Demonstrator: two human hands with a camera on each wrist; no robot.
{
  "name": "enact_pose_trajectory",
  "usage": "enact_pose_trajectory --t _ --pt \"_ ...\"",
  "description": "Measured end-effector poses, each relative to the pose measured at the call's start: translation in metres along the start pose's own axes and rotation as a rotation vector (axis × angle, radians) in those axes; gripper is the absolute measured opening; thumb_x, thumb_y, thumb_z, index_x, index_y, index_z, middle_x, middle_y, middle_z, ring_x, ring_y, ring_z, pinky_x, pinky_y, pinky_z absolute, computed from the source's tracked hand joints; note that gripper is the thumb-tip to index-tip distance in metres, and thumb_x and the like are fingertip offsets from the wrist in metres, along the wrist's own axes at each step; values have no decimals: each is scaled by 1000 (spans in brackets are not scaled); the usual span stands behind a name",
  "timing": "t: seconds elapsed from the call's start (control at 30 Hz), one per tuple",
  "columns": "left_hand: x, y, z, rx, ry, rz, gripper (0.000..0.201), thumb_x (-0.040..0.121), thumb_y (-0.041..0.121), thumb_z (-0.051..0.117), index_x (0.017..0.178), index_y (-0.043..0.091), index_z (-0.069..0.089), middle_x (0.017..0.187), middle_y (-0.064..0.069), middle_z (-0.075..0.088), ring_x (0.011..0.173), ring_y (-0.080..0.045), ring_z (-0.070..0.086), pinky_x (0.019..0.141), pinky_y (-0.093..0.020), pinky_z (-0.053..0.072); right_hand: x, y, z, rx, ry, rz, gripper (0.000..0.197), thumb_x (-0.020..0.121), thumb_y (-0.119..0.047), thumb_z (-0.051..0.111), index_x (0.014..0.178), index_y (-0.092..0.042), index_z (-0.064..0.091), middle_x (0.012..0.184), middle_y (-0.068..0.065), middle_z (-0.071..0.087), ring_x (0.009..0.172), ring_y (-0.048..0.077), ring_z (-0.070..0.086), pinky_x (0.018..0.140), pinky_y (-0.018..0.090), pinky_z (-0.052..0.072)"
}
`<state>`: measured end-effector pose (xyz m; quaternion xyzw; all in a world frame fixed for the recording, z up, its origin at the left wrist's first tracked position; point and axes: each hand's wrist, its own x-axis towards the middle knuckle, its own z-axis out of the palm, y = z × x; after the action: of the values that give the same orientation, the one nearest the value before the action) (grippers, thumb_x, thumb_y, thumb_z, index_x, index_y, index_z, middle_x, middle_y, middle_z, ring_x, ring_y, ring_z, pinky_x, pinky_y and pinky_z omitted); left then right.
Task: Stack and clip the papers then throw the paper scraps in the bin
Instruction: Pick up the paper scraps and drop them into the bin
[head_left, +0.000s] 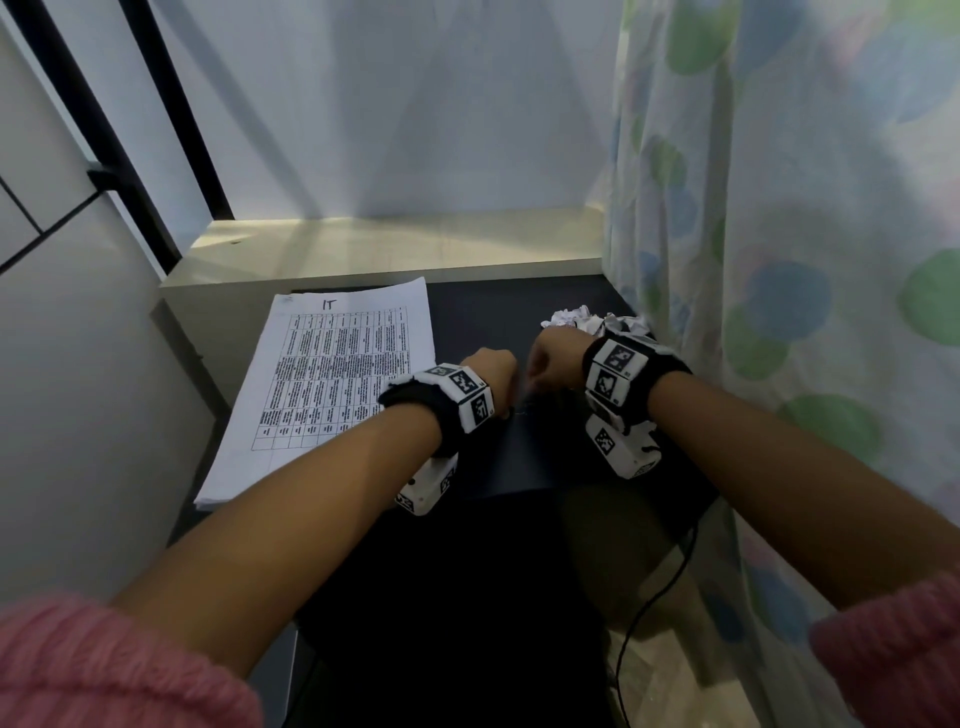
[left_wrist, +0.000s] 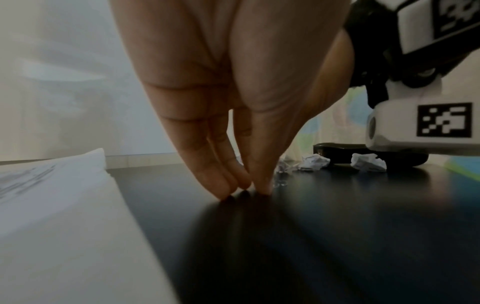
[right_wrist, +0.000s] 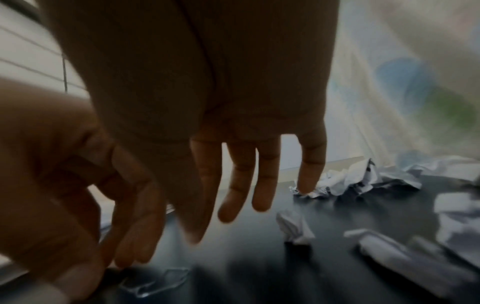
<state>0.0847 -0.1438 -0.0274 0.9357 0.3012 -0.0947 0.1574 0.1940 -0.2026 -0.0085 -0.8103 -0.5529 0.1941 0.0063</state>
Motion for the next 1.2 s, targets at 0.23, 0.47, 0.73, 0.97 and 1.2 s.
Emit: enact_pose_trajectory --t 0.23,0.47,0.73,0.97,1.2 --pt "2 4 0 -23 2 -17 31 77 10 71 106 0 68 111 -18 69 103 -33 66 91 -39 54 -15 14 5 -39 94 14 23 78 -16 71 100 -16 73 112 5 71 110 22 62 102 36 45" --pt "4 10 1 -42 13 -34 35 75 12 73 109 2 66 114 -18 67 105 -34 64 88 -37 52 -18 3 15 -28 45 40 27 70 -18 78 97 -15 74 103 6 74 101 23 66 92 37 52" --pt "6 12 2 -42 26 -66 39 72 15 77 108 6 68 112 -15 68 103 -32 66 82 -33 52 -20 7 16 42 42 30 24 73 -14 77 96 -9 75 102 9 74 97 24 68 90 35 53" --pt "10 20 0 -103 38 -122 33 81 15 68 110 0 65 118 -18 65 107 -34 63 83 -33 50 -25 6 20 64 88 34 19 74 -16 75 91 -10 76 99 10 74 96 24 68 79 28 49" --pt "11 13 2 -123 35 -126 32 83 14 65 112 0 66 116 -17 67 106 -33 64 86 -33 51 -26 13 17 55 105 62 16 74 -11 73 90 -10 75 100 10 74 96 25 68 88 34 54"
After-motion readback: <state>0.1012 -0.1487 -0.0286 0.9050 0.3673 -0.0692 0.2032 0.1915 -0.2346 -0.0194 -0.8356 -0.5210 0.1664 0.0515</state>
